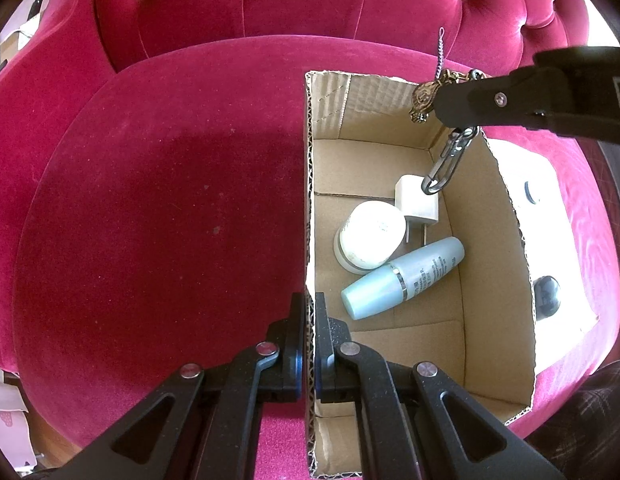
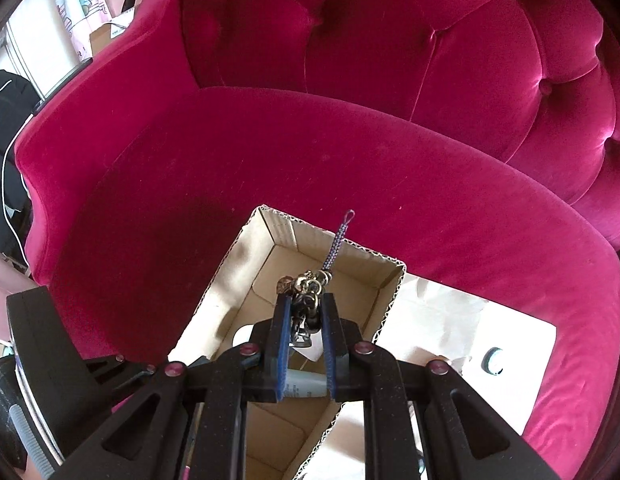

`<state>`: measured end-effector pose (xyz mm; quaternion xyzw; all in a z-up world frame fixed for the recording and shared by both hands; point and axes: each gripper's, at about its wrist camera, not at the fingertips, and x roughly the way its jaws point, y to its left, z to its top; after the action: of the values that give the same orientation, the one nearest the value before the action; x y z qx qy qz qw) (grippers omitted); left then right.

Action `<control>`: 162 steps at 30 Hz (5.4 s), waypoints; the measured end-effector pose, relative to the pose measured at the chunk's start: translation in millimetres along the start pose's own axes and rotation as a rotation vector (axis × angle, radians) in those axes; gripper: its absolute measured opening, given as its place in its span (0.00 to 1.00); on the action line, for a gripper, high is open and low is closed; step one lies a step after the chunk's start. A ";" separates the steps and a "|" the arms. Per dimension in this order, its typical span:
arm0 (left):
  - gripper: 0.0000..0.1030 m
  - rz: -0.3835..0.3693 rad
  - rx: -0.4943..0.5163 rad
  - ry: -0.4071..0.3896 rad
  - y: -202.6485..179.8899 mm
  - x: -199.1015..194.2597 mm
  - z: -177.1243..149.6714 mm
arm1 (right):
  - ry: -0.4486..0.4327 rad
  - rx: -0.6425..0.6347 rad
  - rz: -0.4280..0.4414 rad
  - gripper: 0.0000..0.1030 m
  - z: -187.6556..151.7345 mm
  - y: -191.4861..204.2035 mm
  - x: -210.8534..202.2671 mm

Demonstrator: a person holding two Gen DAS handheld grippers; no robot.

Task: Organize rigid objects
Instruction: 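Lift the keychain into the box and release it with the right tool, then move the right tool back toward the black round ball, then grasp the black round ball with the right tool, then carry the black ball over the box with the right tool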

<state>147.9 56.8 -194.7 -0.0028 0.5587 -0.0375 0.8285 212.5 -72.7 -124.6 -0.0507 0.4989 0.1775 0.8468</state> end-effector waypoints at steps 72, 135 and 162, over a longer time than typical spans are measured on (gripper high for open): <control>0.03 0.012 0.013 -0.009 -4.7 -1.0 -2.7 | 0.085 0.182 -0.211 1.00 -132.8 -95.1 -13.4; 0.03 0.011 0.013 -0.007 -2.9 -0.1 -1.9 | -0.010 0.175 -0.119 0.40 -116.9 -61.8 -56.4; 0.03 0.012 0.014 -0.007 -4.1 -1.4 -2.0 | -0.051 0.065 -0.095 0.40 -59.9 -25.3 -68.6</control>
<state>145.3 52.9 -193.9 0.0062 0.5554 -0.0362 0.8307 141.7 -129.2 -97.4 -0.0422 0.4796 0.1223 0.8679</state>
